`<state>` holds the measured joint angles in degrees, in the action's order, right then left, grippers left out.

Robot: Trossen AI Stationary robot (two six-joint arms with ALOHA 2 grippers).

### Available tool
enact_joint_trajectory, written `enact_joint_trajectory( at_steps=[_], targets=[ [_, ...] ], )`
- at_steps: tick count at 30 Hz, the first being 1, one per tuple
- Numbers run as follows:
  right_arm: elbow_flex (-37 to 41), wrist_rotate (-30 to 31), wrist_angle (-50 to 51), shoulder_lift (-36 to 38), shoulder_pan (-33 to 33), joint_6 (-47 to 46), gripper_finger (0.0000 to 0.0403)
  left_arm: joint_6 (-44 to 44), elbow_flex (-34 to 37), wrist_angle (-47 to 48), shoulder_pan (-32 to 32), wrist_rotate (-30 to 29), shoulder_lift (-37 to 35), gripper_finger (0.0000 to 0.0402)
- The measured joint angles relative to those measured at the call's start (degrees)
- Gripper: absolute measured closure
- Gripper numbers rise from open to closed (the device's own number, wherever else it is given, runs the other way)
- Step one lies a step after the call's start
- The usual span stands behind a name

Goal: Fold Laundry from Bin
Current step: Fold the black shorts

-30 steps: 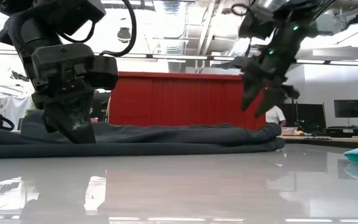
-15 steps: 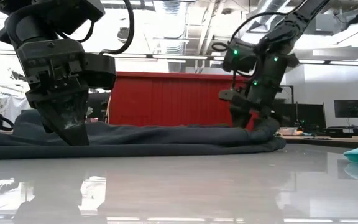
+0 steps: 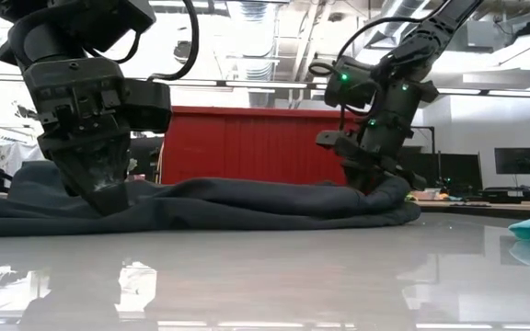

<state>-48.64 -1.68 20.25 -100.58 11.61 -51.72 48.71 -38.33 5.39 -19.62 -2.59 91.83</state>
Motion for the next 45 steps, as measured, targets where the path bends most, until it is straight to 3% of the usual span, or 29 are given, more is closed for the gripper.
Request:
enact_joint_trajectory(
  at_steps=[2,10,12,16,19,24,30,38,45],
  targets=[
    [0.0,-0.8,0.2,0.3,0.4,0.2,0.0365,0.0,-0.4,0.7,0.0,0.7,-0.3,0.0401],
    [0.7,-0.3,6.6,5.1,0.6,-1.8,0.0365,-2.2,-6.9,4.7,1.5,3.6,-10.2,0.0401],
    [0.7,1.2,9.8,7.0,0.5,-2.4,0.0365,-4.1,-7.9,4.6,1.6,-2.3,-13.0,0.0401],
    [1.0,2.9,16.3,10.6,0.5,-3.7,0.0365,-6.3,-8.3,2.0,1.9,-20.7,-15.9,0.0401],
    [1.0,4.7,19.6,12.8,-0.3,-5.5,0.0365,-8.1,-8.2,-1.2,3.7,-25.5,-13.9,0.0401],
    [0.9,4.8,20.9,14.4,-1.5,-6.1,0.0365,-22.4,-8.3,-14.4,8.8,-11.0,-4.5,0.0401],
    [0.8,4.7,21.1,14.5,-3.5,-7.0,0.0365,-24.2,-8.2,-19.5,15.4,-2.3,4.9,0.0401],
    [0.8,4.2,22.2,16.9,-5.2,-7.9,0.0365,-25.4,-8.3,-20.7,18.0,3.0,12.3,0.0401],
    [0.7,3.1,19.7,22.8,-5.3,-8.3,0.0365,-25.6,-8.4,-22.2,18.7,3.1,13.8,0.0401]
  ],
)
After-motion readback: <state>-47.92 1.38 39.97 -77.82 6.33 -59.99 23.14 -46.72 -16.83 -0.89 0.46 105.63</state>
